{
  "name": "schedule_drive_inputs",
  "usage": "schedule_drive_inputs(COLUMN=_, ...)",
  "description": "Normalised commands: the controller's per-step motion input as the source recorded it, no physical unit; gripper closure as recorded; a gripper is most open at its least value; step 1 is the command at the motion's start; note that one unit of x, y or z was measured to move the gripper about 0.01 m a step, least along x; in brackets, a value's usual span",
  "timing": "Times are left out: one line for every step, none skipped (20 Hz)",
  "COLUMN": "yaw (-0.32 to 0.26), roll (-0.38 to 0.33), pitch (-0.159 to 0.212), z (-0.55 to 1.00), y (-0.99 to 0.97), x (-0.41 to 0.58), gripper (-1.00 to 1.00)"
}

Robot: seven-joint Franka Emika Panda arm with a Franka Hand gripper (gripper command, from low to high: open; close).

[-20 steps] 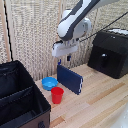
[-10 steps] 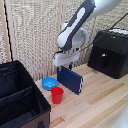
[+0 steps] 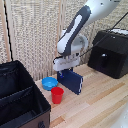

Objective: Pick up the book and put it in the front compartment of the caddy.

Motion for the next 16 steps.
schedule_drive_inputs(yaw=0.000, roll=-0.005, pitch=0.000, z=-0.12, y=-0.01, x=0.000, gripper=1.00)
schedule_drive_inputs(yaw=0.000, roll=-0.020, pitch=0.000, z=-0.13, y=-0.01, x=0.000, gripper=1.00)
schedule_drive_inputs(yaw=0.000, roll=-0.034, pitch=0.000, z=-0.12, y=0.00, x=0.003, gripper=1.00)
schedule_drive_inputs(yaw=-0.001, roll=-0.046, pitch=0.000, z=-0.08, y=0.00, x=0.020, gripper=1.00)
schedule_drive_inputs(yaw=-0.058, roll=-0.052, pitch=0.000, z=0.00, y=0.00, x=0.000, gripper=1.00)
schedule_drive_inputs(yaw=-0.101, roll=-0.048, pitch=0.000, z=0.00, y=-0.01, x=0.000, gripper=1.00)
schedule_drive_inputs(yaw=-0.171, roll=-0.061, pitch=0.000, z=0.04, y=-0.01, x=-0.003, gripper=1.00)
schedule_drive_inputs(yaw=-0.209, roll=-0.088, pitch=0.000, z=0.29, y=0.00, x=-0.014, gripper=1.00)
schedule_drive_inputs(yaw=-0.252, roll=-0.087, pitch=0.021, z=0.51, y=-0.11, x=0.000, gripper=1.00)
schedule_drive_inputs(yaw=-0.258, roll=-0.066, pitch=0.164, z=0.45, y=-0.27, x=0.000, gripper=1.00)
schedule_drive_inputs(yaw=-0.264, roll=-0.077, pitch=0.159, z=0.52, y=-0.23, x=0.091, gripper=1.00)
schedule_drive_inputs(yaw=-0.250, roll=-0.074, pitch=0.086, z=0.71, y=-0.16, x=0.006, gripper=1.00)
schedule_drive_inputs(yaw=-0.253, roll=-0.060, pitch=0.089, z=0.84, y=-0.12, x=0.006, gripper=1.00)
schedule_drive_inputs(yaw=-0.240, roll=-0.018, pitch=0.043, z=1.00, y=-0.10, x=0.054, gripper=1.00)
schedule_drive_inputs(yaw=-0.209, roll=0.000, pitch=0.000, z=1.00, y=-0.04, x=0.031, gripper=1.00)
schedule_drive_inputs(yaw=-0.190, roll=0.000, pitch=0.000, z=1.00, y=-0.07, x=0.066, gripper=1.00)
